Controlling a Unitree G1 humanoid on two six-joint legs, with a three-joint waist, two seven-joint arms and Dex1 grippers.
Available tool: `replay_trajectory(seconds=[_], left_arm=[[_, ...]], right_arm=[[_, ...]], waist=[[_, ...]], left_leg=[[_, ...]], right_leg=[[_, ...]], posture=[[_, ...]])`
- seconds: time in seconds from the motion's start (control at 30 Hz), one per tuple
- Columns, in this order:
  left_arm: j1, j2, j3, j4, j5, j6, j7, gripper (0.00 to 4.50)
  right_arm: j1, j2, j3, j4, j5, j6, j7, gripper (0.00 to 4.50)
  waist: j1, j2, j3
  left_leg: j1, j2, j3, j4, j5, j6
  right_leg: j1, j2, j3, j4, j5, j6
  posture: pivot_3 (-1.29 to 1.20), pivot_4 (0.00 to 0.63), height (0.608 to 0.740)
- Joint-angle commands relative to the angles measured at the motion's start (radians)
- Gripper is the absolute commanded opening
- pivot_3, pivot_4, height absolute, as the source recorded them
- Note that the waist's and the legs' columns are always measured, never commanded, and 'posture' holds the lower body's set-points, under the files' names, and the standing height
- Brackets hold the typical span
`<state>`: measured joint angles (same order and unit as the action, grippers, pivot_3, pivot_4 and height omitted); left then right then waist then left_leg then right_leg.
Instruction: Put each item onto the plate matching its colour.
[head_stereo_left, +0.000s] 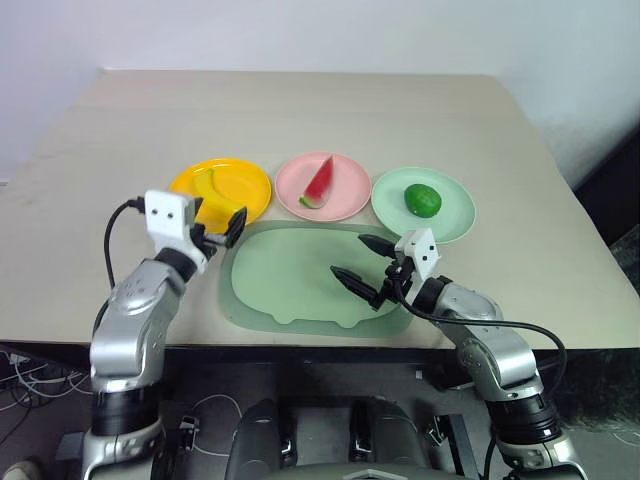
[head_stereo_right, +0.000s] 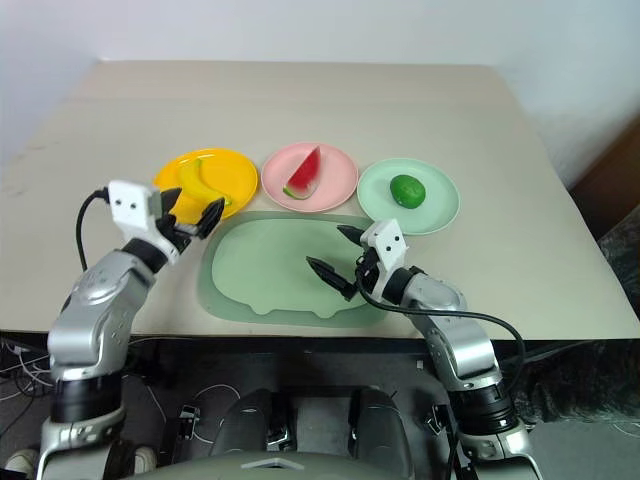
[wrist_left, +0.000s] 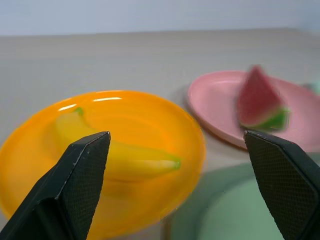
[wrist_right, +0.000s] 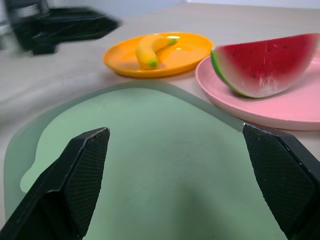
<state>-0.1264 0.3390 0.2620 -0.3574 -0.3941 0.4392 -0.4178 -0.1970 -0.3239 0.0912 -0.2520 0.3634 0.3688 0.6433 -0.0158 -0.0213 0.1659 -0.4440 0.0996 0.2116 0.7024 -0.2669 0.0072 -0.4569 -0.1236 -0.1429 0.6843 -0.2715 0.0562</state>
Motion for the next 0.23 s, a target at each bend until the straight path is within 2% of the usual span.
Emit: replay_trajectory(seconds=[0.03, 0.13, 0.23], left_arm=[[0.139, 0.016, 0.088, -0.065, -0.115, -0.137, -0.169, 4.48], [0.245, 0.049, 0.124, -0.043, -0.151, -0.209, -0.277, 4.48], [0.282, 0.076, 0.139, 0.014, -0.146, -0.266, -0.332, 4.48]], right_arm=[[0.029, -0.012, -0.023, -0.064, 0.040, -0.016, 0.027, 4.50], [0.036, -0.016, -0.031, -0.086, 0.061, 0.006, 0.022, 4.50], [0.019, -0.019, -0.030, -0.094, 0.057, 0.017, 0.008, 4.50]], waist=[[0.000, 0.000, 0.000], [0.003, 0.000, 0.000], [0.007, 0.000, 0.000]], left_leg=[[0.000, 0.000, 0.000, 0.000, 0.000, 0.000], [0.000, 0.000, 0.000, 0.000, 0.000, 0.000], [0.000, 0.000, -0.001, 0.000, -0.001, 0.000]], right_leg=[[0.000, 0.000, 0.000, 0.000, 0.000, 0.000], [0.000, 0.000, 0.000, 0.000, 0.000, 0.000], [0.001, -0.001, -0.001, 0.000, 0.000, -0.001]], posture=[[0.00, 0.150, 0.695], [0.00, 0.150, 0.695], [0.00, 0.150, 0.695]])
